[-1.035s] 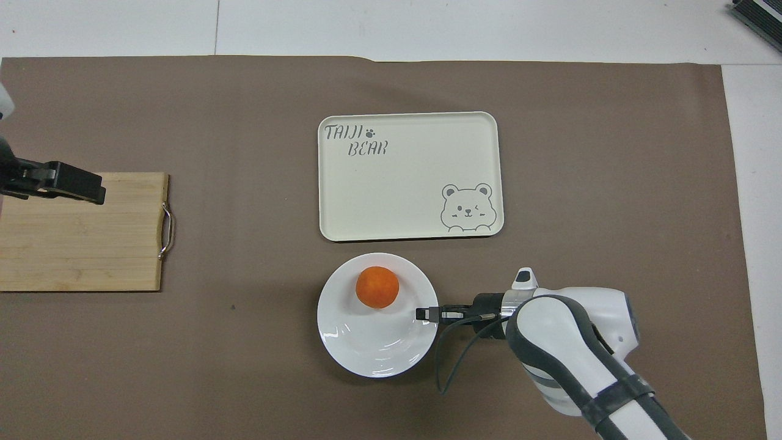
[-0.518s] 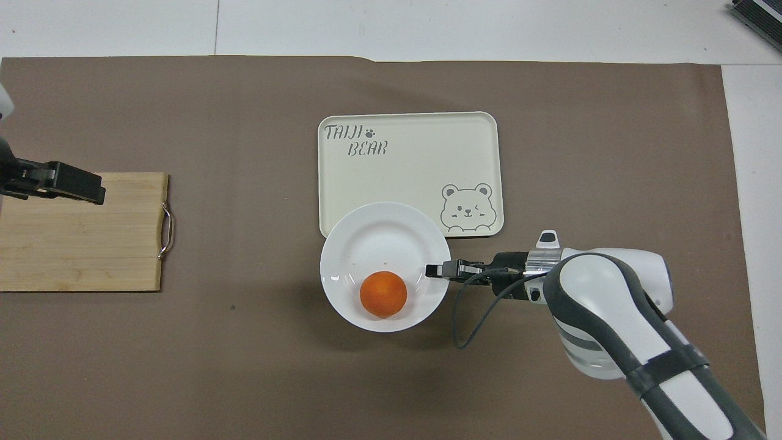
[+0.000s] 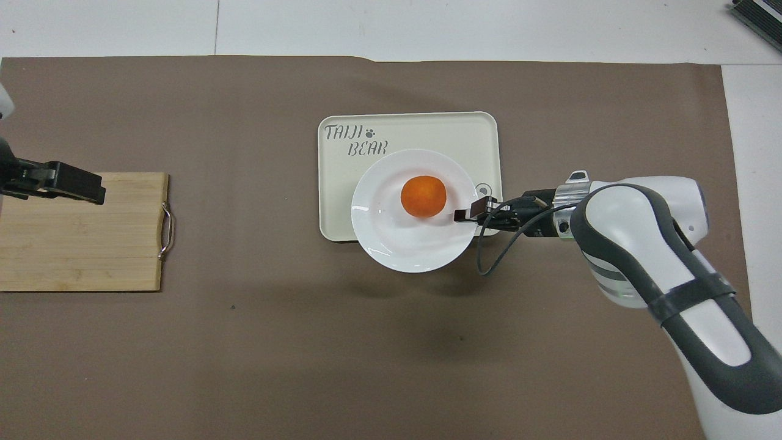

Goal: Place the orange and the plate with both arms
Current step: 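Push the plate farther, then pull it back to the tray center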

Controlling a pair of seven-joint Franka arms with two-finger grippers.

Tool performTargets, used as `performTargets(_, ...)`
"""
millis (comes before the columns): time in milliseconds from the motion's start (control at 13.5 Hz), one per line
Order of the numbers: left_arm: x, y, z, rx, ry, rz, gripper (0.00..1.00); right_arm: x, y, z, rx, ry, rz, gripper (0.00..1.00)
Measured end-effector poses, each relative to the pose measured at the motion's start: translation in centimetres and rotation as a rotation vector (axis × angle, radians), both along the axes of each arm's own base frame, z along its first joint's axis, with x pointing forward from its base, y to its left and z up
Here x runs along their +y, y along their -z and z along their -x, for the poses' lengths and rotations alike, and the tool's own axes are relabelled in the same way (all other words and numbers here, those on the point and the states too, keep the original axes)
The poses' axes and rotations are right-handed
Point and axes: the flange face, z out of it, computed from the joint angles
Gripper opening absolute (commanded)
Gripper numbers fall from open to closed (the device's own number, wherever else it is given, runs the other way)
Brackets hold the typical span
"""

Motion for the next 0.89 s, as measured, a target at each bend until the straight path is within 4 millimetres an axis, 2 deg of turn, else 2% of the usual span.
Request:
performTargets(296,0.0,0.0,0.0,0.0,0.0,0.0,1.0,-2.4,-0.6,-3.6,-0.037,0.043,-0.005,0.0)
performTargets(666,0.0,0.0,0.0,0.0,0.0,0.0,1.0,-3.5,2.3,-8.0,-0.006,0.092,-0.021,0.0)
performTargets(887,0.0,0.0,0.0,0.0,0.0,0.0,1.0,-3.9,4.1,-9.1,0.027,0.118,-0.027,0.0)
